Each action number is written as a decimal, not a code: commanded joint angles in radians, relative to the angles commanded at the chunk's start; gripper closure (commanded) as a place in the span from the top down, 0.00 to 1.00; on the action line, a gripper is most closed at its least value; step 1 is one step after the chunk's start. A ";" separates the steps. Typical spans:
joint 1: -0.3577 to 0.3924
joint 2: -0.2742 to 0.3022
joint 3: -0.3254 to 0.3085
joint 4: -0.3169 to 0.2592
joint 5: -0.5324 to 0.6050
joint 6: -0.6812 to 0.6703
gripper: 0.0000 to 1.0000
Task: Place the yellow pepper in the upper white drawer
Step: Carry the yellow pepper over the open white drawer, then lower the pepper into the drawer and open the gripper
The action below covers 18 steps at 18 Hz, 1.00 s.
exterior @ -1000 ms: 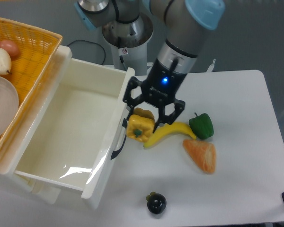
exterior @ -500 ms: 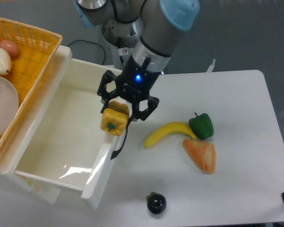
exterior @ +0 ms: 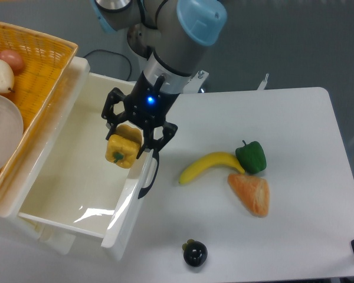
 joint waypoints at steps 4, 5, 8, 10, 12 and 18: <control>-0.008 -0.009 -0.015 0.005 -0.005 0.002 0.25; -0.012 -0.009 -0.017 0.005 -0.005 0.002 0.25; -0.028 -0.011 -0.021 0.009 -0.005 0.002 0.30; -0.029 -0.012 -0.023 0.012 -0.005 0.006 0.41; -0.032 -0.012 -0.026 0.012 -0.005 0.012 0.59; -0.046 -0.014 -0.025 0.015 -0.005 0.014 1.00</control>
